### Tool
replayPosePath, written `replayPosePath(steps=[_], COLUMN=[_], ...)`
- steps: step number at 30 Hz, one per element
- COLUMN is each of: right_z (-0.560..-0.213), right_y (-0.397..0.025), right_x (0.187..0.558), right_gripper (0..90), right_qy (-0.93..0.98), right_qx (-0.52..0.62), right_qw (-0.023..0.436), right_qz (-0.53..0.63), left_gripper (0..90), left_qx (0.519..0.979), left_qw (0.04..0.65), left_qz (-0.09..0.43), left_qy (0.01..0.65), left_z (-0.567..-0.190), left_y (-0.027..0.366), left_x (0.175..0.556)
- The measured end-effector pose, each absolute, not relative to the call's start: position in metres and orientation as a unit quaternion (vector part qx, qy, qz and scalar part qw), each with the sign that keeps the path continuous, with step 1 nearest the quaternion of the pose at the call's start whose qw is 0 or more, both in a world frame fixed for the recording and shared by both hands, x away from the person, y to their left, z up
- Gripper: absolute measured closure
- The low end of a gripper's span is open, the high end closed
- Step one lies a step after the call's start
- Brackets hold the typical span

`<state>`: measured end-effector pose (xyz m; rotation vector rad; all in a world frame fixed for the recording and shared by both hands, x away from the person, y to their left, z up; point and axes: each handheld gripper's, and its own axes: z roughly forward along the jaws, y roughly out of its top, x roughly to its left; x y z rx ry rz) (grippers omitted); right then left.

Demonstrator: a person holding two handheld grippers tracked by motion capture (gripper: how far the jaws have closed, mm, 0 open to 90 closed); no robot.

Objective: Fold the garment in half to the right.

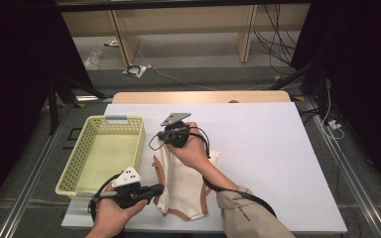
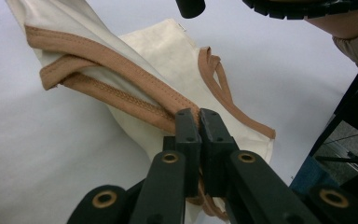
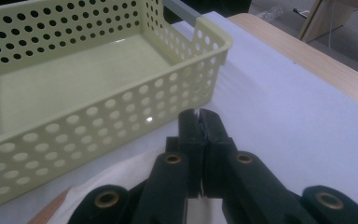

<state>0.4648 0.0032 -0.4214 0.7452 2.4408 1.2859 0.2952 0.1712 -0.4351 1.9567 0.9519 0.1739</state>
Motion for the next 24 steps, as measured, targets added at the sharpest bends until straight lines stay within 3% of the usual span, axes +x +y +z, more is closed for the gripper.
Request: replayPosePath(steps=[24], right_z=[-0.428], right_y=[-0.02], right_x=[0.458], right_gripper=[89.3], right_qy=[0.84], right_qx=[0.275], right_qw=[0.14], right_qz=[0.447], left_gripper=[86.7], left_qx=[0.803], left_qw=[0.455], left_qz=[0.064], left_qy=[0.379], left_z=[-0.442], left_y=[0.162], left_x=[0.294])
